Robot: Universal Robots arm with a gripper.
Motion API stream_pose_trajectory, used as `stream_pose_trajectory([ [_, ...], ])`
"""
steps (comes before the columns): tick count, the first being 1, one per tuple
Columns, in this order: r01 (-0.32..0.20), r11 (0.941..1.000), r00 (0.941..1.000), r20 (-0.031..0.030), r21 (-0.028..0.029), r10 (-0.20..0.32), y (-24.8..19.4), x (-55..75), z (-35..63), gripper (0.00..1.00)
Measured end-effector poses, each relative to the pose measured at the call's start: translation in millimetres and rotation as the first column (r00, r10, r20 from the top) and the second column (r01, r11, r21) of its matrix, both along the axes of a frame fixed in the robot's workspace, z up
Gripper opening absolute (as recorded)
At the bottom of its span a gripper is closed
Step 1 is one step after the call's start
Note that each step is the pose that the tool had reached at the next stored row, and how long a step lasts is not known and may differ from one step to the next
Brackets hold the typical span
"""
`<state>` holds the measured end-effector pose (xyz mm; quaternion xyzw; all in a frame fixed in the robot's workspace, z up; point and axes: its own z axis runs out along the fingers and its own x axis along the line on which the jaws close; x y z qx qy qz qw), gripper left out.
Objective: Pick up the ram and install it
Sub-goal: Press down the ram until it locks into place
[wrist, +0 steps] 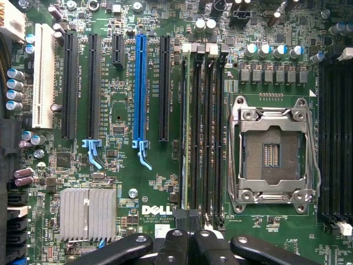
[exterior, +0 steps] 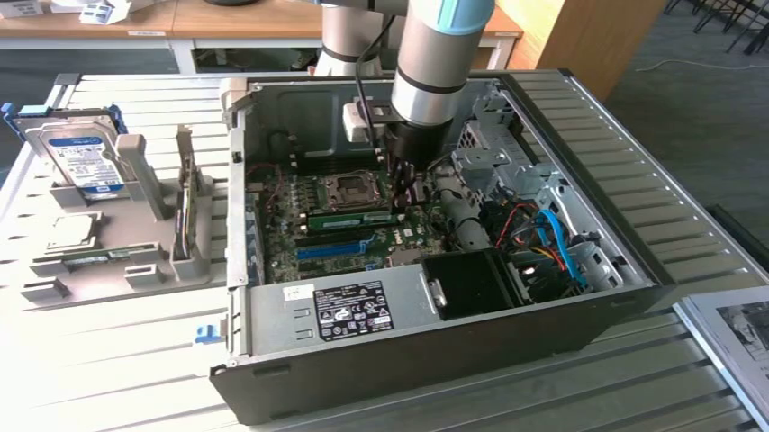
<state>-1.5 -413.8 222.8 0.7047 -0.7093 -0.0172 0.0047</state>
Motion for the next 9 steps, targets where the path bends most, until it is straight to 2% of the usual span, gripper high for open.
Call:
stream_pose_trajectory([
  [9,0.0,1.0,1.0,-0.0001,-0.0001,0.0,0.0,0.0,-0.8,0.1],
])
